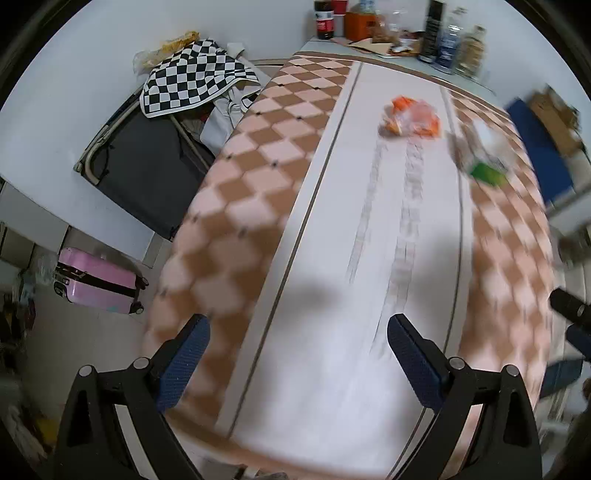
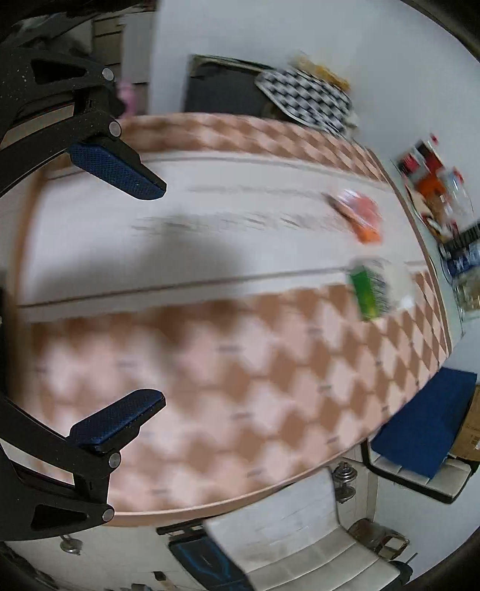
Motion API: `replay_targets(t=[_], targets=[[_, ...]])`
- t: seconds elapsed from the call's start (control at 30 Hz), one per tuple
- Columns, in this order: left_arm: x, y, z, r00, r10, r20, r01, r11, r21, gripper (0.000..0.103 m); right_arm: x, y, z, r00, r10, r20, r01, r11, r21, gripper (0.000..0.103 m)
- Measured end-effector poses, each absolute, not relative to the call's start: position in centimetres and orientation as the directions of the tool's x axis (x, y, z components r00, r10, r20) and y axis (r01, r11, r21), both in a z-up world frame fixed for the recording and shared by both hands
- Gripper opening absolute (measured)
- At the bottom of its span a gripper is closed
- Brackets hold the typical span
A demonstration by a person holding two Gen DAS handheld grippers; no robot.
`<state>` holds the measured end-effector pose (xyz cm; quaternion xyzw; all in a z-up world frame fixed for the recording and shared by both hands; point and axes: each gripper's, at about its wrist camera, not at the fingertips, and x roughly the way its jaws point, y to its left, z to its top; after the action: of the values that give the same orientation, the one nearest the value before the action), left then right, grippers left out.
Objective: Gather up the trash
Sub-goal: 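Move both tools back over the table toward the orange bag and white box, then grasp the white box with the right tool while the left tool grasps the orange snack bag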
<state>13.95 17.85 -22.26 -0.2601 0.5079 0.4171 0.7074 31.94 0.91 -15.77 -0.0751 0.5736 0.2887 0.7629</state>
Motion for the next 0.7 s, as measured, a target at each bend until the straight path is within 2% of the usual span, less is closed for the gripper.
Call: replay_targets(t=[0.2,0.4,0.53,0.6,0.7], targets=[[24.1,26.2,-25.4,0.026,0.325,-0.945,-0.880,0.456,0.132,0.098,47.4,12.0,-16.9,0.180,0.281,-0.943,-0.505,0.849,0.156,0.103],[31.9,31.8,-26.4,-0.051,0.403,-0.914,-0.851,0.461,0.251,0.098,55.3,20.7,-20.4,0.128,0.204,-0.971,-0.542,0.834,0.104,0.103],[34.8,33.6,-25.7,0.006,0.395,-0.918,-0.835,0.508,0.213,0.097,56.6,23.5,-23.2,0.069,0.151,-0.986,-0.568,0.819,0.086,0.103],[36.1,33.9,-25.6,0.048,0.372,-0.927,-0.817,0.549,0.178,0.097,57.3,23.8,-23.9,0.073,0.145,-0.987,-0.574,0.815,0.078,0.090],[38.9,33.9,-25.9,0.102,0.321,-0.942,-0.769,0.626,0.130,0.097,58.6,23.3,-23.6,0.105,0.153,-0.983,-0.574,0.816,0.066,0.090]])
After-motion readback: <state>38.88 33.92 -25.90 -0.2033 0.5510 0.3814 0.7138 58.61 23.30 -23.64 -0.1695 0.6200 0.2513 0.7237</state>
